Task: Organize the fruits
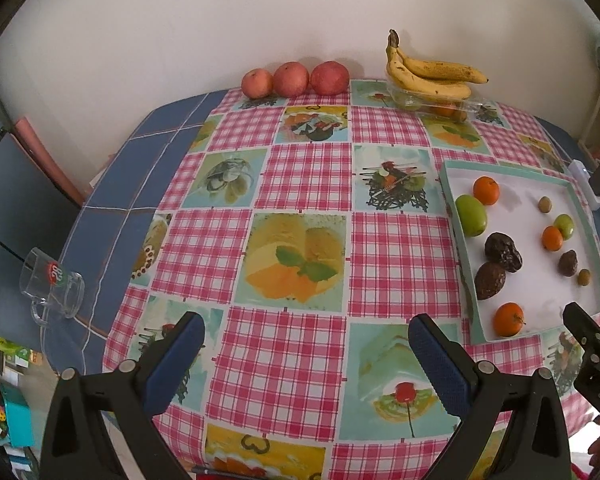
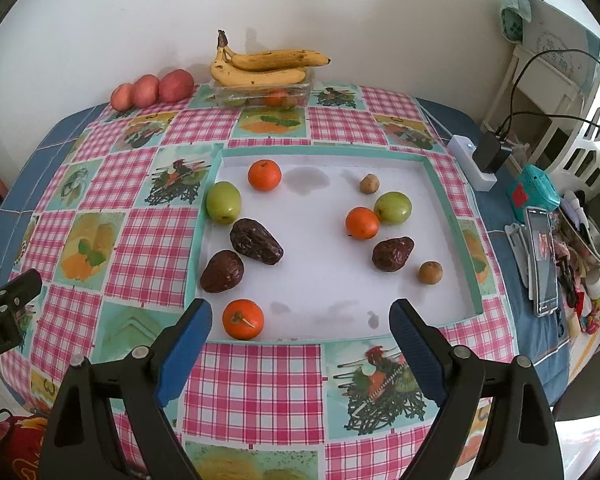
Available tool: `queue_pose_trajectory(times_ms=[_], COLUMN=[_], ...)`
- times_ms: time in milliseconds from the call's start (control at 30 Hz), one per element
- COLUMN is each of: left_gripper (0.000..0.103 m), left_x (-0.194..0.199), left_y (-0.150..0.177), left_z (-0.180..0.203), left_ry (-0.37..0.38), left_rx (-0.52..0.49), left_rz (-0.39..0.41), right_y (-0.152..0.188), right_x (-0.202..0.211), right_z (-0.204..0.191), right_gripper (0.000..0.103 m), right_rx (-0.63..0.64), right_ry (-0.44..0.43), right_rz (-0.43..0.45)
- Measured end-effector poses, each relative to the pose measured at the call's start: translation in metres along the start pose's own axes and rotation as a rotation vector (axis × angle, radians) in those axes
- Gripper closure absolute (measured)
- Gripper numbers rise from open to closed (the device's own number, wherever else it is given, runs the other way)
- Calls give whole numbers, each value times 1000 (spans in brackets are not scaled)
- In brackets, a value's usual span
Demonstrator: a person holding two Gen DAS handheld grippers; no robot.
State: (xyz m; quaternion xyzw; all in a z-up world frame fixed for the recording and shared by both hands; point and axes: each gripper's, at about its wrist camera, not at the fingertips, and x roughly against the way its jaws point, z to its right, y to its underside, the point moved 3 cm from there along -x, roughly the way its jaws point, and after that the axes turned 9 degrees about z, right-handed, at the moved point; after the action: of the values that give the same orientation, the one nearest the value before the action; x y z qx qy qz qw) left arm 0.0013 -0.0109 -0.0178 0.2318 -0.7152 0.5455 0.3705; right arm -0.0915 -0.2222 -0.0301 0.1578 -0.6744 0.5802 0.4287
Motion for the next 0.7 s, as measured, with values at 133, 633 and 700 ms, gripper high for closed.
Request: queue_pose_trajectory(times_ms=[133,633,700], left_gripper=[0,0,0], left_x=[-1,-3,-3], left_y=[0,1,1], left_z=[-1,-2,-2], left_ry=[2,5,5], left_rx=[6,11,10], left_rz=[-6,-19,-19], right_y=[0,1,1], right_x=[0,-1,-1], right_z=[-1,-4,-5], right_gripper=[12,12,12], right_rx=[8,16,16], right_ry=[-1,-2,-2], right_rz=[-1,-5,-6])
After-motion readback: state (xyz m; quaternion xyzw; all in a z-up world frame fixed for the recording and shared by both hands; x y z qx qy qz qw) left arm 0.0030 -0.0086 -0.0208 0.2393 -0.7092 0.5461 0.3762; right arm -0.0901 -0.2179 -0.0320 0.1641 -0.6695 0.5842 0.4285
